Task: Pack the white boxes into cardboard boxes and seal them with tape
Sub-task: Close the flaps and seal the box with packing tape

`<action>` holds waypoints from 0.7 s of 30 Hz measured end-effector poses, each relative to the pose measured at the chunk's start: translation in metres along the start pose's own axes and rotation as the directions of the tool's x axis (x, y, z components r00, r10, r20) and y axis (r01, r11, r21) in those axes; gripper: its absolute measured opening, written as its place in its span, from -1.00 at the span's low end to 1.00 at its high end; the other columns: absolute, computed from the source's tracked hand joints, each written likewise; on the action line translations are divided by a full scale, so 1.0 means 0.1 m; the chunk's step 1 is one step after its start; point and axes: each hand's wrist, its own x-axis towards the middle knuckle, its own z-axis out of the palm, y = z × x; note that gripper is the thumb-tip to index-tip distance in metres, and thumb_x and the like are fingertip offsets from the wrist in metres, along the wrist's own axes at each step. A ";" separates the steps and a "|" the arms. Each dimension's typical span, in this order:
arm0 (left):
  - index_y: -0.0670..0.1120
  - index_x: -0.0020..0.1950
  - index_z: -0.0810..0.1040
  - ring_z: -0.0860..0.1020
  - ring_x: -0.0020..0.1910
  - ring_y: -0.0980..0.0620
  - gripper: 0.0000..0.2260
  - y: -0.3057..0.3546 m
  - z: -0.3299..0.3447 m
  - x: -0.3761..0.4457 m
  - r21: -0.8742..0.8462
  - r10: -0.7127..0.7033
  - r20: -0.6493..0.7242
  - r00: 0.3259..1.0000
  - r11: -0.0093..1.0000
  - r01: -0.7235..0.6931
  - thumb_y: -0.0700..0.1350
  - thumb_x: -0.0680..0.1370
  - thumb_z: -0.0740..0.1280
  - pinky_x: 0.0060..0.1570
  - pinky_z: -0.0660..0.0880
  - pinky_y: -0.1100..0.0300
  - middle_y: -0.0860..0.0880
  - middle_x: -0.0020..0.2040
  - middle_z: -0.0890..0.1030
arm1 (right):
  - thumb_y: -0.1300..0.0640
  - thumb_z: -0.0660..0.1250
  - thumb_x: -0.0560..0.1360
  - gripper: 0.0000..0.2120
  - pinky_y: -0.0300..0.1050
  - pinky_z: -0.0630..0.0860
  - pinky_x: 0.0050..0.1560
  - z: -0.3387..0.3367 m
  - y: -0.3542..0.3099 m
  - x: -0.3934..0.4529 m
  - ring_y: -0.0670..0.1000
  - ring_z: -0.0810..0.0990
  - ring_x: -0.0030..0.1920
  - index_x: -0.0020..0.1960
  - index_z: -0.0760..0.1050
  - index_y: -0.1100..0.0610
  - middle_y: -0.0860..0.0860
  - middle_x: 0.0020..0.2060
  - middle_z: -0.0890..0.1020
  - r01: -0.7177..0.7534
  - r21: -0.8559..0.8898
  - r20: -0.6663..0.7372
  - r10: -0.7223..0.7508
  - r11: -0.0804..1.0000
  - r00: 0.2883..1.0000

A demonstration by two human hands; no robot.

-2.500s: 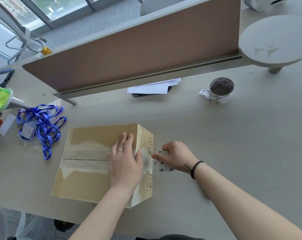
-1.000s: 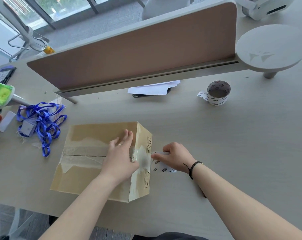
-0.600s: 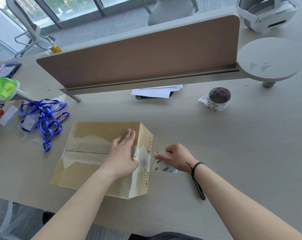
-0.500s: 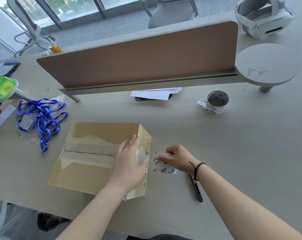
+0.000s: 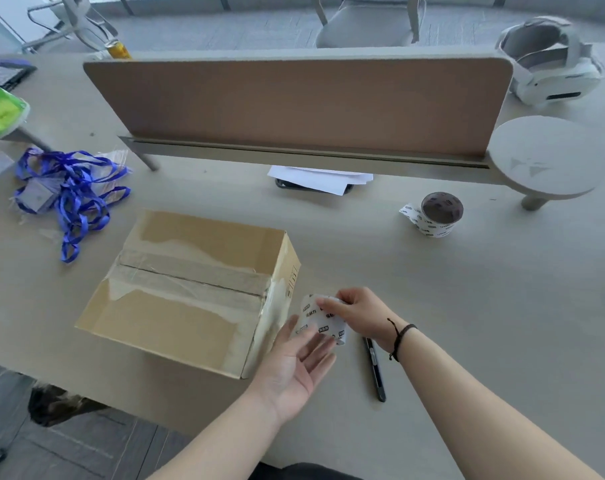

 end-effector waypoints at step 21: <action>-0.05 0.24 0.64 0.69 0.11 -0.07 -0.78 0.03 0.03 0.07 -0.172 0.036 0.031 0.999 0.985 -0.030 -0.16 0.60 0.38 0.15 0.57 0.01 -0.12 0.13 0.71 | -0.04 0.34 0.41 -0.78 -0.16 0.36 -0.35 0.10 0.71 -0.35 0.04 0.45 -0.29 -0.21 0.33 0.03 -0.06 -0.25 0.54 -0.401 -0.613 -0.272 0.295 0.680 0.916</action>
